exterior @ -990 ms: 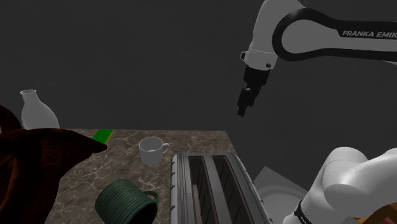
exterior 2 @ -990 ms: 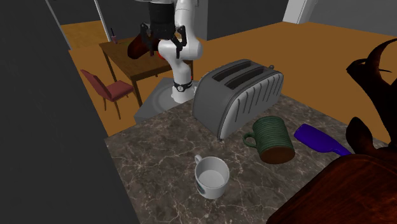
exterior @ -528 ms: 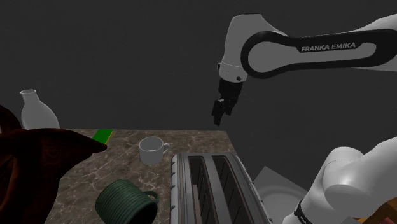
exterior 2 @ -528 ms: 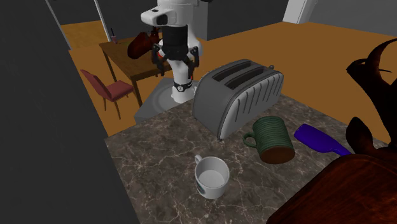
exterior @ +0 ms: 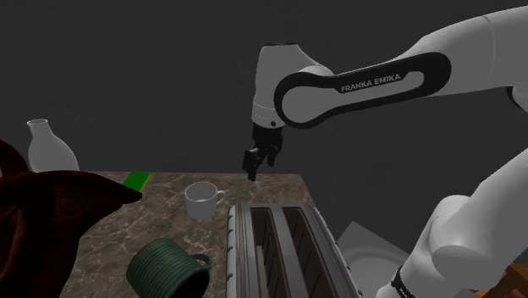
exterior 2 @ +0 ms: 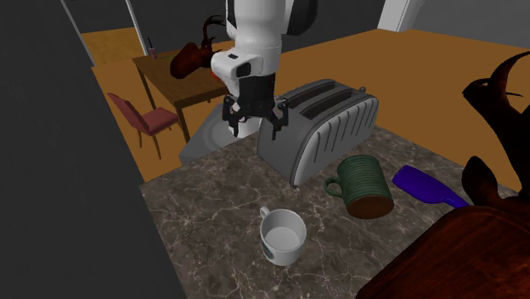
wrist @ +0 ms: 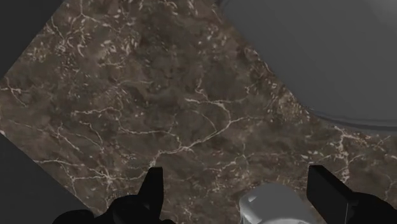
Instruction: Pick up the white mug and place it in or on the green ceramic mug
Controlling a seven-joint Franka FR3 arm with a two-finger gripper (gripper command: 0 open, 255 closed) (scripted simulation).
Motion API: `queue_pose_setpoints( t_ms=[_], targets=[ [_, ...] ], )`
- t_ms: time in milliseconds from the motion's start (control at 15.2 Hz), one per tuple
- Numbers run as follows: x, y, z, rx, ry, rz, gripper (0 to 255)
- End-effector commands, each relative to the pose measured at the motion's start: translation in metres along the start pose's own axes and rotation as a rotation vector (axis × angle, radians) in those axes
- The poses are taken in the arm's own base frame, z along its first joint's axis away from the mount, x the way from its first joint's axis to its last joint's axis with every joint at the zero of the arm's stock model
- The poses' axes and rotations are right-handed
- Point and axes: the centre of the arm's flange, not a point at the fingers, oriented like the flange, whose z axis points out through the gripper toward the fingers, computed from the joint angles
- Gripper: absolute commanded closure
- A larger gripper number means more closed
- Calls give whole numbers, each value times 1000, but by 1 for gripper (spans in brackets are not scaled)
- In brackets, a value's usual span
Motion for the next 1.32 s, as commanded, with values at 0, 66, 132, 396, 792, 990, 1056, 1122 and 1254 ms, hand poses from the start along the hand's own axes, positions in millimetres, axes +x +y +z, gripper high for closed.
queue_pose_setpoints(
  t_ms=[0, 66, 132, 396, 792, 990, 1056, 1122, 1254],
  targets=[
    [19, -14, 13, 2, 3, 1, 0],
    [27, -21, 19, 2, 5, 1, 0],
    [36, -28, 25, 3, 6, 1, 0],
    [71, -58, 51, 4, 12, 1, 0],
    [123, -101, 89, 6, 21, 1, 0],
    [150, -123, 107, 7, 26, 1, 0],
    [158, -131, 114, 7, 27, 1, 0],
    [162, -134, 116, 7, 28, 1, 0],
    [162, -134, 127, 7, 28, 1, 0]
  ],
)
